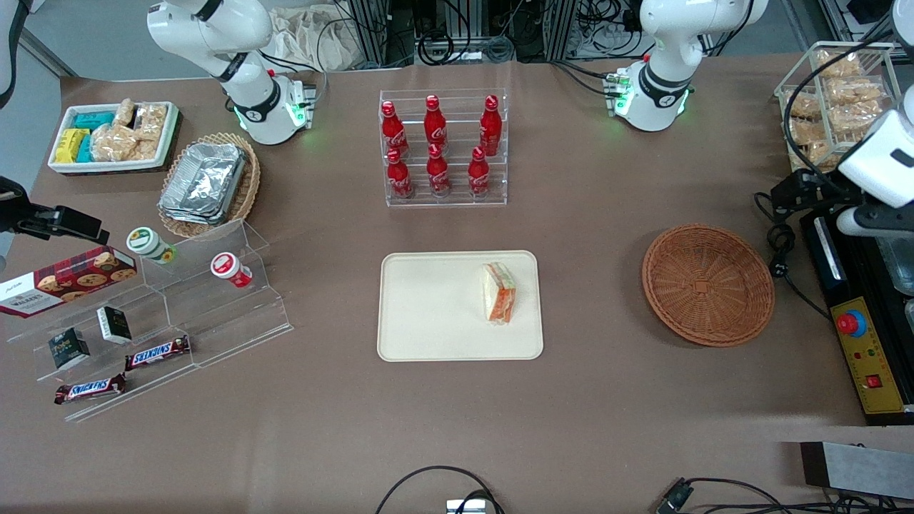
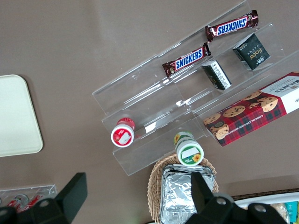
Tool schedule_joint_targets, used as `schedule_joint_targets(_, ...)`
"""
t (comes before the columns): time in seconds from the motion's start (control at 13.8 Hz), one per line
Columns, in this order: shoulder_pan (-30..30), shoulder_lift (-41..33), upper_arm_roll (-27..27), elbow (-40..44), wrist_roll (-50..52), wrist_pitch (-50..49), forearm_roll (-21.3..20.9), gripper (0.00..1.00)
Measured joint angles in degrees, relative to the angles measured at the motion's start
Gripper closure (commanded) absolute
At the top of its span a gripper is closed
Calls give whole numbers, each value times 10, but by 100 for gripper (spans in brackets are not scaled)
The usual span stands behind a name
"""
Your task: Place sandwich from basket to tray
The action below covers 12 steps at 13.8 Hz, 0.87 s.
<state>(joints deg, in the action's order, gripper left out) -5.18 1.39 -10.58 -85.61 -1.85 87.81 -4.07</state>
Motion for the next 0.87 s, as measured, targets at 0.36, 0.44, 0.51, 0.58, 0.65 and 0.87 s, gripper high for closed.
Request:
schedule_joint_targets(0.36,13,-49,20,-22,2,0,20,0)
schedule_joint_targets(0.44,23,-56,32,-28,3,-1,21,0)
schedule_joint_targets(0.51,32,-60,42,-31,6,-1,21,0)
schedule_joint_targets(0.58,36,-64,48,-34,10,-2,22,0)
schedule_joint_targets(0.65,37,-65,51,-36,12,-3,23,0)
schedule_joint_targets(0.87,37,-65,52,-39,14,-3,24,0)
